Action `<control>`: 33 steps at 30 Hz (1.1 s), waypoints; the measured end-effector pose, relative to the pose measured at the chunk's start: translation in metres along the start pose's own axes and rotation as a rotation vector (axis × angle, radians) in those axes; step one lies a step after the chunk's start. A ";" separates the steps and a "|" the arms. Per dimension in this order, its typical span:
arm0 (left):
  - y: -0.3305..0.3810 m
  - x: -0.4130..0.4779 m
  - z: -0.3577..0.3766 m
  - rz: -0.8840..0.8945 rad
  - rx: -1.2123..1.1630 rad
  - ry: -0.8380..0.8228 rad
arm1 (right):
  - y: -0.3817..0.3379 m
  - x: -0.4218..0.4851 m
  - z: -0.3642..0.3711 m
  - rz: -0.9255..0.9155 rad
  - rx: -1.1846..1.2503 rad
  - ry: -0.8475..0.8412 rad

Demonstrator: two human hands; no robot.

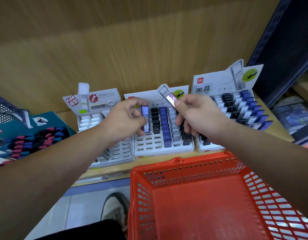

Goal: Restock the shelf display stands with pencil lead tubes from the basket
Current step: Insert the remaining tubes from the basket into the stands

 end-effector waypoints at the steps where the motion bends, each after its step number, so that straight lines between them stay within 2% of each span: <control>1: 0.002 0.002 -0.005 0.024 0.061 0.025 | -0.003 0.001 0.003 -0.006 -0.001 -0.006; 5: 0.015 0.014 -0.021 0.174 0.324 0.142 | -0.004 0.006 0.006 -0.003 0.033 -0.010; 11: 0.018 0.021 -0.014 0.328 0.508 0.224 | 0.013 0.006 0.009 0.033 0.024 -0.017; 13: 0.021 0.021 -0.008 0.392 0.579 0.194 | 0.014 0.006 0.008 0.031 0.027 -0.014; 18: 0.023 0.024 0.007 0.415 0.813 -0.007 | 0.014 0.009 0.009 0.036 0.041 -0.014; 24: 0.038 0.029 0.005 0.453 1.115 -0.012 | 0.013 0.008 0.009 0.036 0.030 -0.013; 27: 0.033 0.029 0.008 0.428 1.159 -0.023 | 0.014 0.009 0.010 0.031 -0.017 0.005; 30: 0.028 0.027 0.010 0.443 1.099 -0.028 | 0.016 0.010 0.016 0.052 -0.062 -0.011; 33: 0.029 0.027 -0.003 0.426 0.937 0.095 | 0.019 0.011 0.021 0.085 -0.088 -0.037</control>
Point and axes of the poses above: each hand's wrist, its own x-axis towards the middle knuckle, its own z-axis out of the palm, y = z × x, the point moved 9 cm from there along x, towards the middle knuckle, and after that the axes turned 1 degree about z, right-handed, at the moved point
